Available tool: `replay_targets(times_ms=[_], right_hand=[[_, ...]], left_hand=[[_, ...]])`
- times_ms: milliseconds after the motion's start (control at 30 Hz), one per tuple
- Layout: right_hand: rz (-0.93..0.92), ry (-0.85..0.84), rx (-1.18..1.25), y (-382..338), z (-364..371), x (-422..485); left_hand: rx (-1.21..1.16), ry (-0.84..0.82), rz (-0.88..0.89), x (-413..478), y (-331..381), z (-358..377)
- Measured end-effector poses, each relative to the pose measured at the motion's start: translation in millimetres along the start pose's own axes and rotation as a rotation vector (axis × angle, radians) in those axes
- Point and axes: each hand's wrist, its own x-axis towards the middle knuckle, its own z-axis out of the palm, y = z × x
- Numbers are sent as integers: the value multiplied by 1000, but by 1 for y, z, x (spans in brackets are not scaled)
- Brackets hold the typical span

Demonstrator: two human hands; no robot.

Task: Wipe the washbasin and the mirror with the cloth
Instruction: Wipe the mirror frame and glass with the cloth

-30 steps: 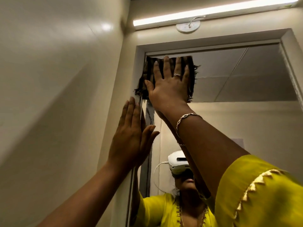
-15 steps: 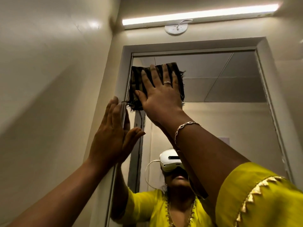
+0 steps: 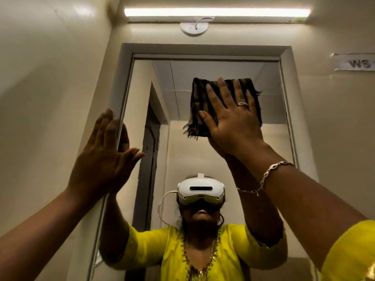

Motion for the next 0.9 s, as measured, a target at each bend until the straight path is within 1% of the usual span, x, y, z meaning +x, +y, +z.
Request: replay_targets(times_ms=[233, 433, 700, 833, 900], right_hand=[[82, -27, -62, 50, -16, -8], [192, -20, -81, 60, -21, -19], [398, 40, -83, 22, -8, -34], [399, 62, -54, -18, 3, -32], [362, 61, -40, -41, 10, -27]], left_hand=[[48, -13, 6, 1, -7, 5], [47, -2, 5, 1, -8, 7], [8, 13, 44, -1, 1, 8], [-5, 9, 38, -1, -2, 9], [-11, 21, 34, -1, -4, 9]])
